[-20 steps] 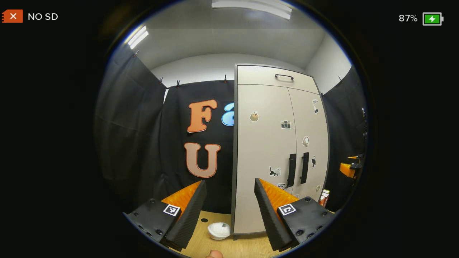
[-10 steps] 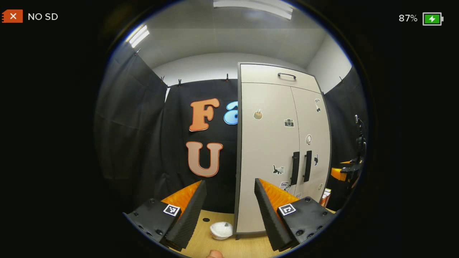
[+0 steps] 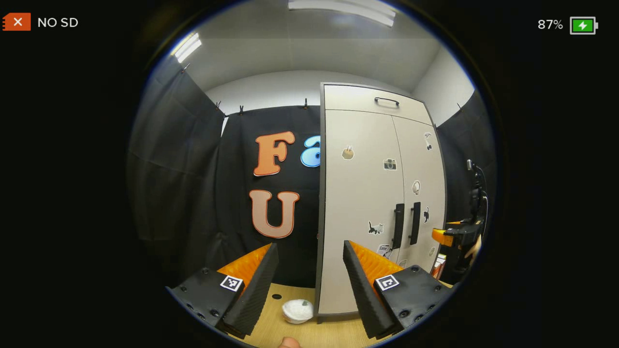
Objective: Open the right door of the double-door shoe cabinet with the right hand, and open the left door with the left hand.
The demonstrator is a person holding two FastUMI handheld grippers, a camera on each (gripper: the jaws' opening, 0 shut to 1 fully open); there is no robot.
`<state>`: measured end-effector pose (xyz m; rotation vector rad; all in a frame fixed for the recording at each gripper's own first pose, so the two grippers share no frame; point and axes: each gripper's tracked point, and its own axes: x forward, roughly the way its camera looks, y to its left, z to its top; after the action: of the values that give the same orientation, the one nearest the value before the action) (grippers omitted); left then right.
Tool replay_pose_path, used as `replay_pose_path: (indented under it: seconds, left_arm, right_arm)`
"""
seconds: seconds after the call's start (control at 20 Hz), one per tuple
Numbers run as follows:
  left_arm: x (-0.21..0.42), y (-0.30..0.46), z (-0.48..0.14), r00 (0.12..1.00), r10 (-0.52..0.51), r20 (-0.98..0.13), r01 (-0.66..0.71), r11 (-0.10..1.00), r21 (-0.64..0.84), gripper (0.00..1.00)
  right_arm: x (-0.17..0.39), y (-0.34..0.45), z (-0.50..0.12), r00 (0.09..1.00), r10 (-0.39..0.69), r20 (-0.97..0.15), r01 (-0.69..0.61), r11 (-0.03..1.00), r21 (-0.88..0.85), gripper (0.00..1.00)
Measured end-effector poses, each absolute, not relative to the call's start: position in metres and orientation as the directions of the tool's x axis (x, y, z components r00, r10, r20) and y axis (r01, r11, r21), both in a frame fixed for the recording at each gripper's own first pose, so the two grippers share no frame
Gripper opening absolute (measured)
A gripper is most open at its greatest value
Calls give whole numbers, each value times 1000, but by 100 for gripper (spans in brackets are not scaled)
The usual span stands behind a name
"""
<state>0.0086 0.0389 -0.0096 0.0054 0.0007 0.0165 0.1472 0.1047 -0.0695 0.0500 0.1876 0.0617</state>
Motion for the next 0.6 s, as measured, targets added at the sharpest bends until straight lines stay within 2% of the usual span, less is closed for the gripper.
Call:
replay_pose_path:
  seconds: [0.45, 0.6]
  left_arm:
    - [17, 41, -20, 1000, 6, -10, -6, 1000, 0, 81]
    - [21, 43, -26, 1000, 3, -24, -3, 1000, -12, 82]
  right_arm:
    - [182, 144, -74, 979, 78, -191, -67, 996, 61, 94]
    - [191, 148, -80, 978, 60, -199, -49, 997, 59, 90]
